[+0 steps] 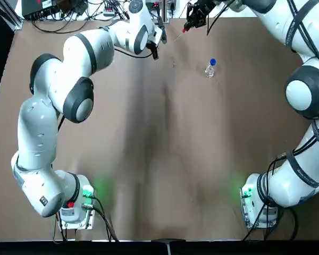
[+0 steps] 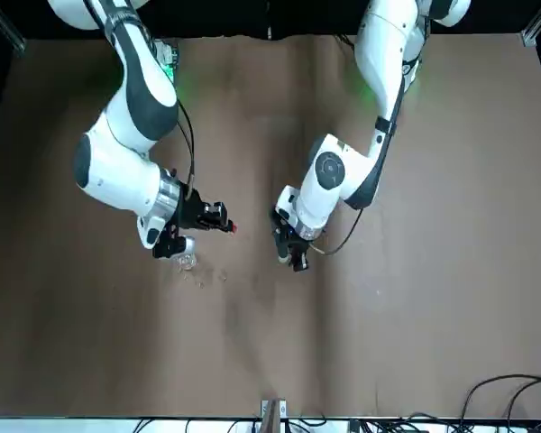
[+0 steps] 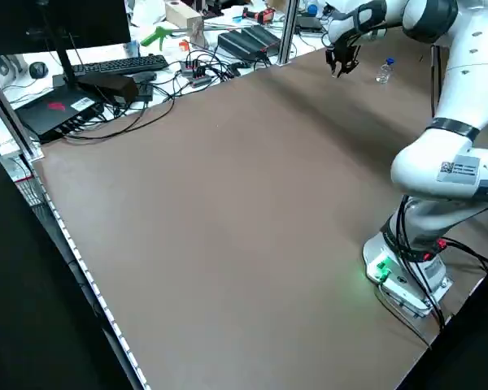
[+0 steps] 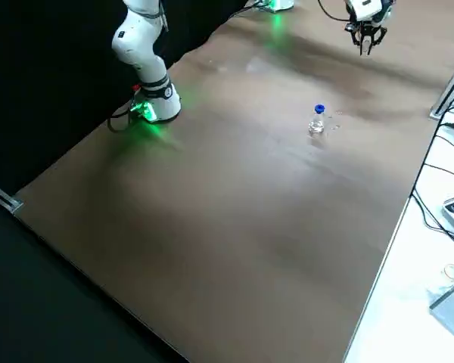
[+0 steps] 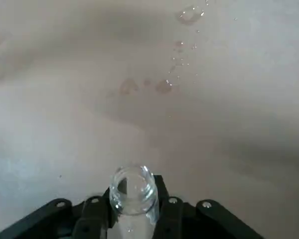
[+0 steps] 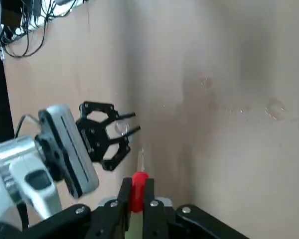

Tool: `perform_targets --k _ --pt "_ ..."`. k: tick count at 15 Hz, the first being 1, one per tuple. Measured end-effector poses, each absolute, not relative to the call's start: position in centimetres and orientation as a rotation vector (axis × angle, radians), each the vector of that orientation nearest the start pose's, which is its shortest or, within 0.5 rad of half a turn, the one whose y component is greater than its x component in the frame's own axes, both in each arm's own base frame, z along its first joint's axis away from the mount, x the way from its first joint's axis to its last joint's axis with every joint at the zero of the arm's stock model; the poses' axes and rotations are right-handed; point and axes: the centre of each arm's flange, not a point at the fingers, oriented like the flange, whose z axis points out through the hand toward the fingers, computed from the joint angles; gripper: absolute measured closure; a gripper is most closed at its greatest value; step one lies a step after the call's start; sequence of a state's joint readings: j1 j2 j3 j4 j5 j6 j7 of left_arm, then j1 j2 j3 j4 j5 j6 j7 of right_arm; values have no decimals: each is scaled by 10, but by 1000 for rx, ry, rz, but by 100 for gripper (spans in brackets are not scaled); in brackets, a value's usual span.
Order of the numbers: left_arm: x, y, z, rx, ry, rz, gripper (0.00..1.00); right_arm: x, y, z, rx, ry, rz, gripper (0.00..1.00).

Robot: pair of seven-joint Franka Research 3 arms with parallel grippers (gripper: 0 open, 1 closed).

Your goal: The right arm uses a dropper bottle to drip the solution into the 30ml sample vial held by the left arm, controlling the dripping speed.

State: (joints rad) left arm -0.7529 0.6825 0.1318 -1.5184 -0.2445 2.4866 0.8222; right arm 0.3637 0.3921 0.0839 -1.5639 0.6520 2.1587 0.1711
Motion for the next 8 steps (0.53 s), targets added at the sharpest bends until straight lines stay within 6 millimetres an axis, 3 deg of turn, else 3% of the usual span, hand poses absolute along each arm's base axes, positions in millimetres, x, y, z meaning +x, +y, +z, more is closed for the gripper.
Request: perform_targets --k 8 --pt "588 -445 295 -2514 1948 -452 70 614 346 428 -2496 54 -32 87"
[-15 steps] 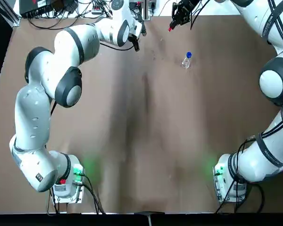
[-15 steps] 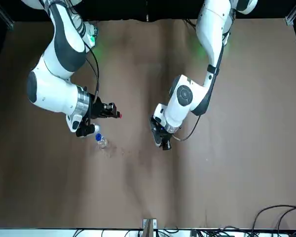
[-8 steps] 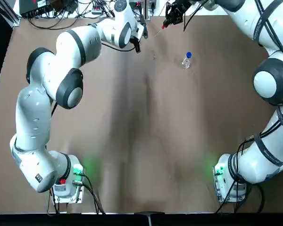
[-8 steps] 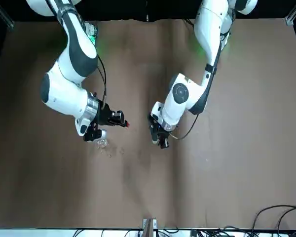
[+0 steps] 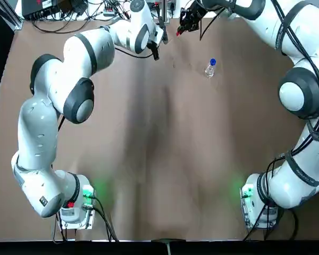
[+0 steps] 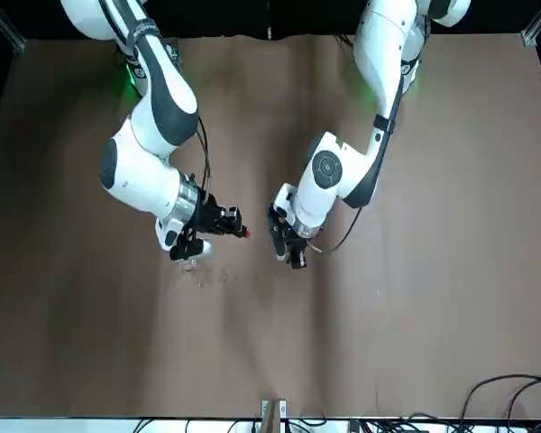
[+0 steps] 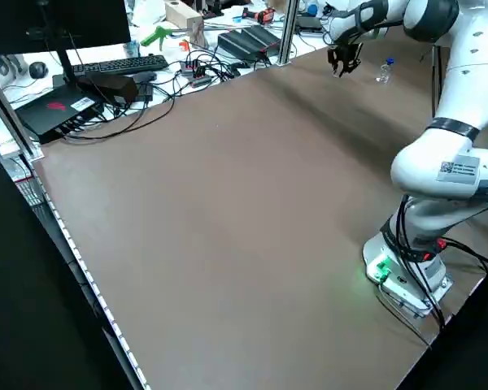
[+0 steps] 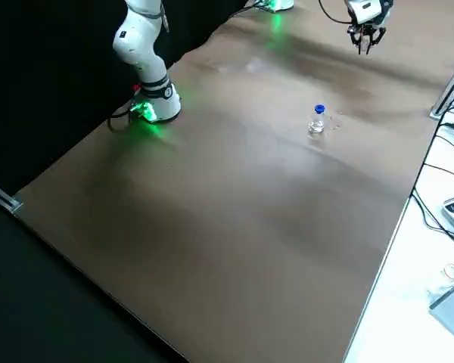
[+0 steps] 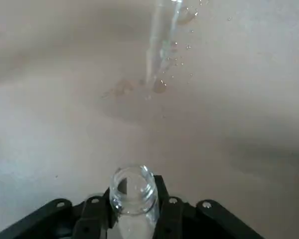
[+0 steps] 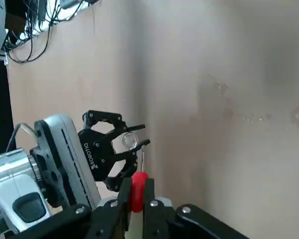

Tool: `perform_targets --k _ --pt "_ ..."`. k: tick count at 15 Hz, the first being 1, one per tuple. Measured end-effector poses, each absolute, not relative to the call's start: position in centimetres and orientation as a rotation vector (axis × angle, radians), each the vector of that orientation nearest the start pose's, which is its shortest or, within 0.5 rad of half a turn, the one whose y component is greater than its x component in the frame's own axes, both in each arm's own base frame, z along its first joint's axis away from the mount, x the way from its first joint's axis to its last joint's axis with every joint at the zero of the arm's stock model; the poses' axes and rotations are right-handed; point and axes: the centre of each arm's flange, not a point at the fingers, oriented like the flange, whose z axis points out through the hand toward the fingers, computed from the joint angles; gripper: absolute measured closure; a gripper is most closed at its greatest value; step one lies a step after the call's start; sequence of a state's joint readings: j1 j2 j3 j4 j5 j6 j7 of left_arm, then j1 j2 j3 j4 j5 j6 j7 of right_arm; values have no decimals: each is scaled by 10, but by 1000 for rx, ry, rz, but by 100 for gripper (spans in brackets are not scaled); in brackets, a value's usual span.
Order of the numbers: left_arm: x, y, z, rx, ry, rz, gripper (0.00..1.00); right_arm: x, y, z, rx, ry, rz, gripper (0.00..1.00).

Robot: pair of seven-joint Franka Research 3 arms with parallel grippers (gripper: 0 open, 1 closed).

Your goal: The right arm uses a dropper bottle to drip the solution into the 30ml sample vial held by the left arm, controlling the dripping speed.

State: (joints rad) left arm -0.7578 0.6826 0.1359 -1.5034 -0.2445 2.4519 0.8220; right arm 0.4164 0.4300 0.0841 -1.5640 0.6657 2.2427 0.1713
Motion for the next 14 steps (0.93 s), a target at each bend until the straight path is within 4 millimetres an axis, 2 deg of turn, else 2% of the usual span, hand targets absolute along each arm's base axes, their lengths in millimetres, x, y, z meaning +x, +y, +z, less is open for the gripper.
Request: perform_targets --k 6,14 --pt "587 -448 296 -2511 1954 -450 70 608 368 424 -2490 39 -85 87" --pt "587 -448 296 -2511 1954 -450 70 602 381 416 -2496 18 -66 87"
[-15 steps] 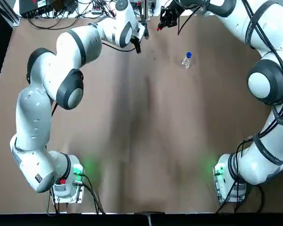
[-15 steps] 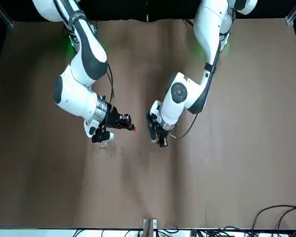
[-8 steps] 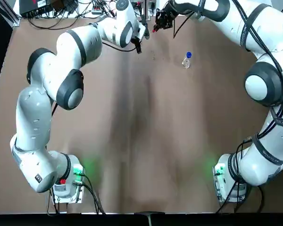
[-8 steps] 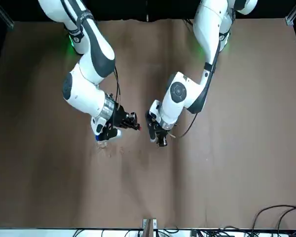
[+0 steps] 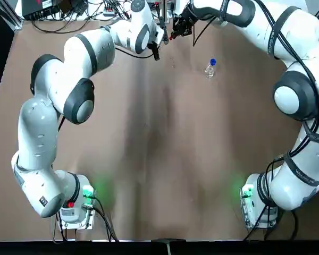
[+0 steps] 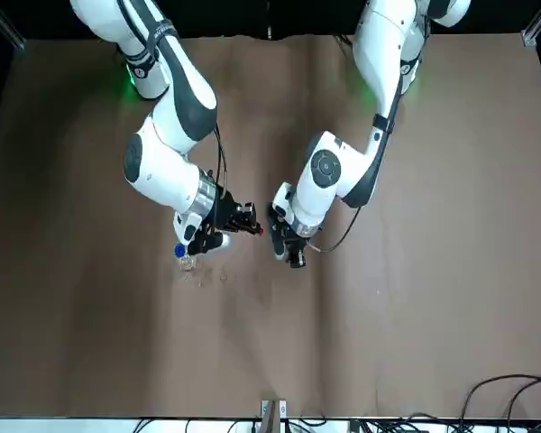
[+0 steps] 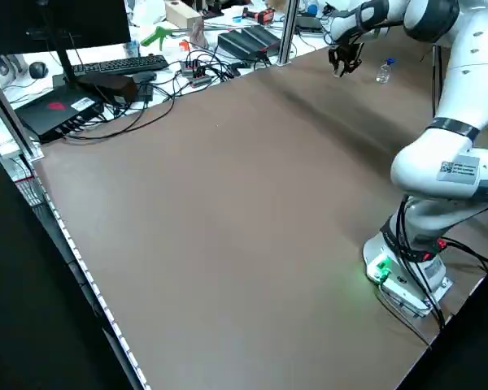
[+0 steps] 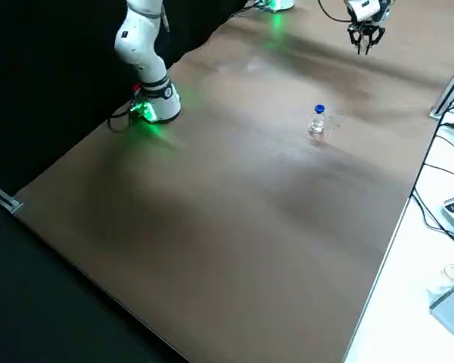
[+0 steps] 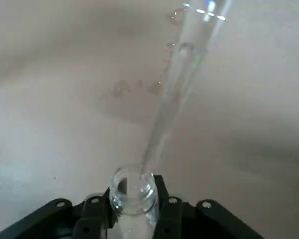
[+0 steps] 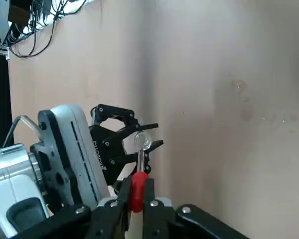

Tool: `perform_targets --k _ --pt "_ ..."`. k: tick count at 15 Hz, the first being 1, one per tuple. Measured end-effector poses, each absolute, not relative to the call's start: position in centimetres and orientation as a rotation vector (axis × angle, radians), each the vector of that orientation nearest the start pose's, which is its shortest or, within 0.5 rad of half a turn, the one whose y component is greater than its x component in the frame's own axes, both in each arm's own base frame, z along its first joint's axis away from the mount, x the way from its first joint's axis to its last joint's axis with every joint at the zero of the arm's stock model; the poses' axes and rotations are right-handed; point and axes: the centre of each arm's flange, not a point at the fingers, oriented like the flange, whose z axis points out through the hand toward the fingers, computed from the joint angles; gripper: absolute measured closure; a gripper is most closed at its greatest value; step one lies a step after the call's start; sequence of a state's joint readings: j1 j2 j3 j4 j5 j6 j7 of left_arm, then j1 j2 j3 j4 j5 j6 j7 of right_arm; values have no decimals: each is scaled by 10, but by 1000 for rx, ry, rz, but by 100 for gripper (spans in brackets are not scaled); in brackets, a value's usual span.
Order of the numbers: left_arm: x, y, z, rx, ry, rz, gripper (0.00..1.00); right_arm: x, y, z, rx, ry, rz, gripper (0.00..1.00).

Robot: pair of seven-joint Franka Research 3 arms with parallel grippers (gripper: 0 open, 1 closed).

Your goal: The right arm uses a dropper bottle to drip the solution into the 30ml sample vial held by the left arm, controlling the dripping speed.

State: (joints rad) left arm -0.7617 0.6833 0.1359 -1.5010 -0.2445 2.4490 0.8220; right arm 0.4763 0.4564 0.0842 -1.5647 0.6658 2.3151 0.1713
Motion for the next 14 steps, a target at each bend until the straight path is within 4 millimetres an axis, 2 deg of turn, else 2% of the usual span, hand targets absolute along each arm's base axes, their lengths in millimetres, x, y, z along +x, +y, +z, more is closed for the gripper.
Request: perform_targets --k 7,14 --pt "587 -448 296 -2511 1954 -450 70 599 389 406 -2497 18 -84 87" --pt "587 -449 298 -2509 1955 -457 70 600 389 402 -2500 23 -83 88"
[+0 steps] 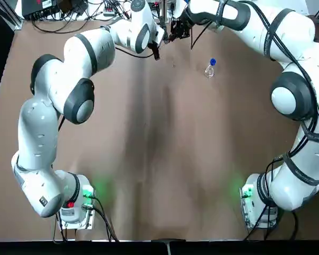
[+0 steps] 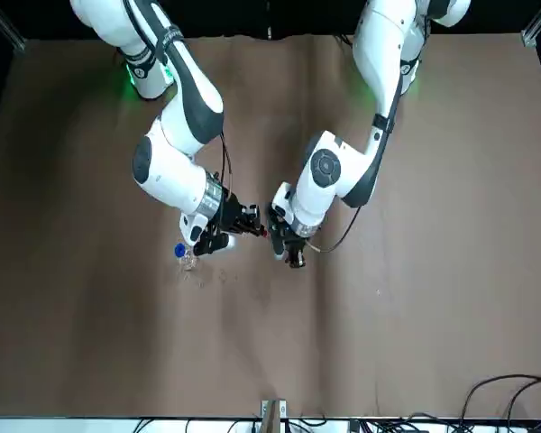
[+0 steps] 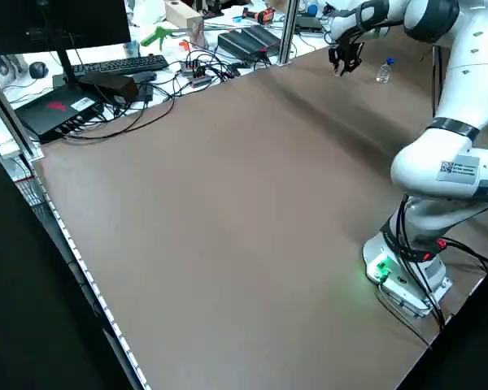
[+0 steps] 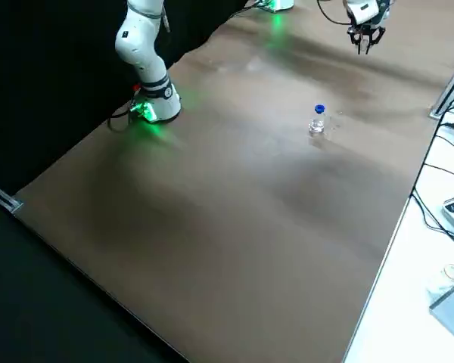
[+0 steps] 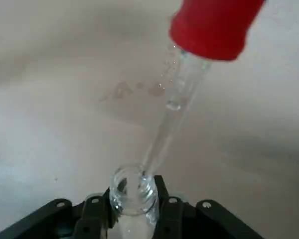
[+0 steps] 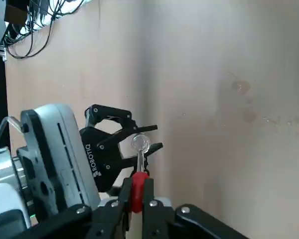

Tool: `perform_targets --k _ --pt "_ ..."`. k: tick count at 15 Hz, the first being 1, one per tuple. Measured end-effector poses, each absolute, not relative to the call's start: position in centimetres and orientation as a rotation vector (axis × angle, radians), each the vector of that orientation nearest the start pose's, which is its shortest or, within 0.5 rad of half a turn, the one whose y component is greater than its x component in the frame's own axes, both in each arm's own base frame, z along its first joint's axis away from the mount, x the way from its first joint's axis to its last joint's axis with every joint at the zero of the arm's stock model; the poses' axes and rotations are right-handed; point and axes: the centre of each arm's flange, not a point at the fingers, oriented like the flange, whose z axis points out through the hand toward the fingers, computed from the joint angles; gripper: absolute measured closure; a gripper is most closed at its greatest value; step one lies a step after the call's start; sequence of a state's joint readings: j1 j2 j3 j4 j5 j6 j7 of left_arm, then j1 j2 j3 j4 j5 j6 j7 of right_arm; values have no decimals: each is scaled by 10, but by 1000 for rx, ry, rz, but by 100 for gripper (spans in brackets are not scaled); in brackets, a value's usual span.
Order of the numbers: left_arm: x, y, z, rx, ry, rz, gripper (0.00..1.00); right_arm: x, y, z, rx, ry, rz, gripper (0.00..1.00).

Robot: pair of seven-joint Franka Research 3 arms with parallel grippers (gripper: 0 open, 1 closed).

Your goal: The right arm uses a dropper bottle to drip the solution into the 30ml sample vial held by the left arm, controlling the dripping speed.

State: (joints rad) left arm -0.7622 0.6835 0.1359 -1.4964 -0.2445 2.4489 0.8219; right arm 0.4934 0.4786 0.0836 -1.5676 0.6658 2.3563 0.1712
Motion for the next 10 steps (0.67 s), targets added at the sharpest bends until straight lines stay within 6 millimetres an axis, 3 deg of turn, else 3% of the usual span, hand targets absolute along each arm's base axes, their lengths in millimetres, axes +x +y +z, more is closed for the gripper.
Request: perform_targets --k 3,10 --pt "587 -449 298 -2510 1955 -458 70 599 392 402 -2500 37 -75 94" --pt "587 -449 298 -2509 1955 -457 70 600 391 401 -2500 67 -66 94"
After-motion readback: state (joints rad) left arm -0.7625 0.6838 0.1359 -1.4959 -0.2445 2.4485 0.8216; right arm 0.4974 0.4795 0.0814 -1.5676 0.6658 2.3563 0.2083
